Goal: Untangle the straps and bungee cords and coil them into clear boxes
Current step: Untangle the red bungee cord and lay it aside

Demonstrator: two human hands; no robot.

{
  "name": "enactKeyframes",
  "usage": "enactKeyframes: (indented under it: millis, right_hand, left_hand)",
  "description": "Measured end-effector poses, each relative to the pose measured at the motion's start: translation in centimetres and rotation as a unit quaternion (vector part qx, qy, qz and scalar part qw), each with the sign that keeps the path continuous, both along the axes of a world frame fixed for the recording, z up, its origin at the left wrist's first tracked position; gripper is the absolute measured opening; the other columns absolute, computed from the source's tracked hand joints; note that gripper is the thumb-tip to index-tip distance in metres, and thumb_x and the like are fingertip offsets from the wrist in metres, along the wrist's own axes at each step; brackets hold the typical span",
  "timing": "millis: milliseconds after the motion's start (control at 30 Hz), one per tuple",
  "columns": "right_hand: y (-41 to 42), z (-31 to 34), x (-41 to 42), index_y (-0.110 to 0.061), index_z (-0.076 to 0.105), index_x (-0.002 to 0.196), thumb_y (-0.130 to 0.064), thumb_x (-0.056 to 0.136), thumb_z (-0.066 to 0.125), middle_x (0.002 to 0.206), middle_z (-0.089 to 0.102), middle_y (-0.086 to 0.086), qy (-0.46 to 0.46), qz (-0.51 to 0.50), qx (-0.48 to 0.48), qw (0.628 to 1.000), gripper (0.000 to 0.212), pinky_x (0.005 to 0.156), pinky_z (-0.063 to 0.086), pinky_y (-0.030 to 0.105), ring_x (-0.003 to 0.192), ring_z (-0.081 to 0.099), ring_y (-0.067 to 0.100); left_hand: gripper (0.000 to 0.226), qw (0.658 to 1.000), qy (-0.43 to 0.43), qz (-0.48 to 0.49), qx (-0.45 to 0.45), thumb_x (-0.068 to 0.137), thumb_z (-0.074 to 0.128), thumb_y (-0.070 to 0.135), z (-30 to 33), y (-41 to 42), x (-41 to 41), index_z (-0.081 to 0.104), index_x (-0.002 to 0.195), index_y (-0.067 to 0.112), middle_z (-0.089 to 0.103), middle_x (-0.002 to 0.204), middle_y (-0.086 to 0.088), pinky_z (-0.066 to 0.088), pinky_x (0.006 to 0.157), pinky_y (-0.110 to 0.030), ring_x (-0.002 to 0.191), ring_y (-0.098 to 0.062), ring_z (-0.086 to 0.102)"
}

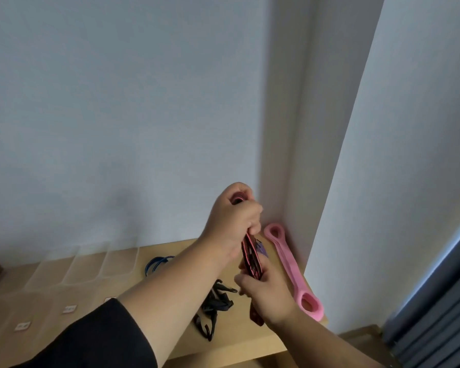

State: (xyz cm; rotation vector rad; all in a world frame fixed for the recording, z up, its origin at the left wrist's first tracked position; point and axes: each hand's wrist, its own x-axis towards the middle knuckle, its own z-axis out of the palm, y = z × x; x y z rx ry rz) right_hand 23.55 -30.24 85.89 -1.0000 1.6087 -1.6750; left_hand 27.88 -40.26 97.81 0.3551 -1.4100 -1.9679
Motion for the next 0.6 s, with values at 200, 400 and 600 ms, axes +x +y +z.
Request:
enactKeyframes:
  millis: [200, 400, 600]
  right_hand:
    - [0.3, 0.7, -1.5, -0.014, 0.068, 0.088, -0.02, 0.075, 0.07, 0.066, 0.055, 0.008, -0.078, -0.017, 0.0, 0.997, 0.014, 0.06, 0.046, 0.037, 0.061, 0.055, 0.019]
    - [-0.1, -0.7, -1.5, -0.012, 0.061, 0.1, -0.02, 0.08, 0.069, 0.066, 0.055, 0.002, 0.056, 0.06, 0.18, 0.98, 0.023, 0.051, 0.043, 0.033, 0.054, 0.051, 0.016]
    - [-1.2, -4.2, -0.1, -0.025, 0.053, 0.093, -0.042, 0.084, 0.06, 0.077, 0.063, -0.001, 0.262, -0.016, 0.275, 0.925, 0.02, 0.066, 0.051, 0.041, 0.07, 0.062, 0.017]
  left_hand:
    - [0.023, 0.986, 0.014, 0.089, 0.139, 0.084, 0.052, -0.008, -4.5, -5.4, 2.6, 0.048, 0.078, 0.014, 0.043, 0.06, -0.001, 0.053, 0.059, -0.037, 0.05, -0.017, 0.044]
    - [0.018, 0.944, 0.012, 0.123, 0.305, 0.094, 0.057, 0.004, -10.3, -7.9, 3.4, 0.05, 0.082, 0.015, 0.04, 0.062, 0.0, 0.048, 0.051, -0.033, 0.047, -0.014, 0.039]
    - [0.006, 0.967, -0.08, 0.058, 0.237, 0.093, 0.068, 0.009, -11.0, -9.7, 2.3, 0.063, 0.094, 0.012, 0.054, 0.066, -0.003, 0.048, 0.051, -0.033, 0.054, -0.017, 0.053]
